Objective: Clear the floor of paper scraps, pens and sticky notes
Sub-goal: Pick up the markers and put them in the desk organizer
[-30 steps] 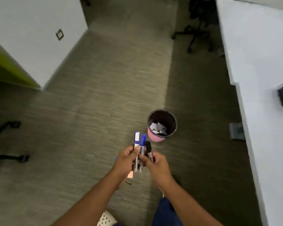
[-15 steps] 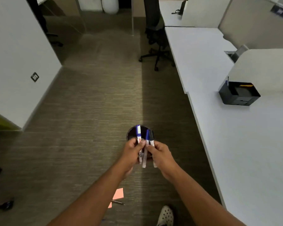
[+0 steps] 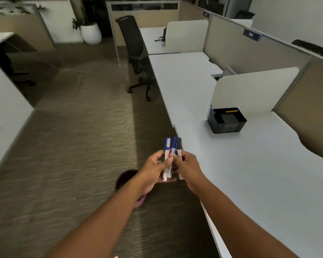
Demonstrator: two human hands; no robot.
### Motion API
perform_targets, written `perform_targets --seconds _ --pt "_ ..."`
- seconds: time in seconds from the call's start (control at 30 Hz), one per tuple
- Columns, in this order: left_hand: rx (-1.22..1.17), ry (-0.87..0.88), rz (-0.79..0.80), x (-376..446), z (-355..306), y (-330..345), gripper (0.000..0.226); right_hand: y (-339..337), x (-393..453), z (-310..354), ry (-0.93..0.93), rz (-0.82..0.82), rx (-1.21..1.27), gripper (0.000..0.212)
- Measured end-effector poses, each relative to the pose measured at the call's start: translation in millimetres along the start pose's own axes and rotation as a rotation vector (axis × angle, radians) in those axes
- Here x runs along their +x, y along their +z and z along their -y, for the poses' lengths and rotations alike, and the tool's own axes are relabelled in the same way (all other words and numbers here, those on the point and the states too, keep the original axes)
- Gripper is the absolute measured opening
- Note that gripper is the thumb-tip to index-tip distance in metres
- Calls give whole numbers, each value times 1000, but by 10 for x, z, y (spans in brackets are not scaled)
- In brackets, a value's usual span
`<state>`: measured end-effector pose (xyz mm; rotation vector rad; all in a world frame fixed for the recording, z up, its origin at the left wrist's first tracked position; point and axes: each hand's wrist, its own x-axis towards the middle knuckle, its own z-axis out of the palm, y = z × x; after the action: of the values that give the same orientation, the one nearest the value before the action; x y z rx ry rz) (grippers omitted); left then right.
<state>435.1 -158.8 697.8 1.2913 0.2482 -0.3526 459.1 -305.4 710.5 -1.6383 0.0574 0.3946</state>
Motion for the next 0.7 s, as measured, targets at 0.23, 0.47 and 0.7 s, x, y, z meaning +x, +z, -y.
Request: perform_targets --seconds 0.23,0.47,0.7 --pt "98 -54 151 646 -232 42 34 -273 374 96 96 -59 37 28" --pt "155 -113 296 1343 -551 10 38 -446 857 319 154 -120 28 37" --pt "269 -120 339 1843 -739 194 31 -617 1263 269 161 -210 -35 30"
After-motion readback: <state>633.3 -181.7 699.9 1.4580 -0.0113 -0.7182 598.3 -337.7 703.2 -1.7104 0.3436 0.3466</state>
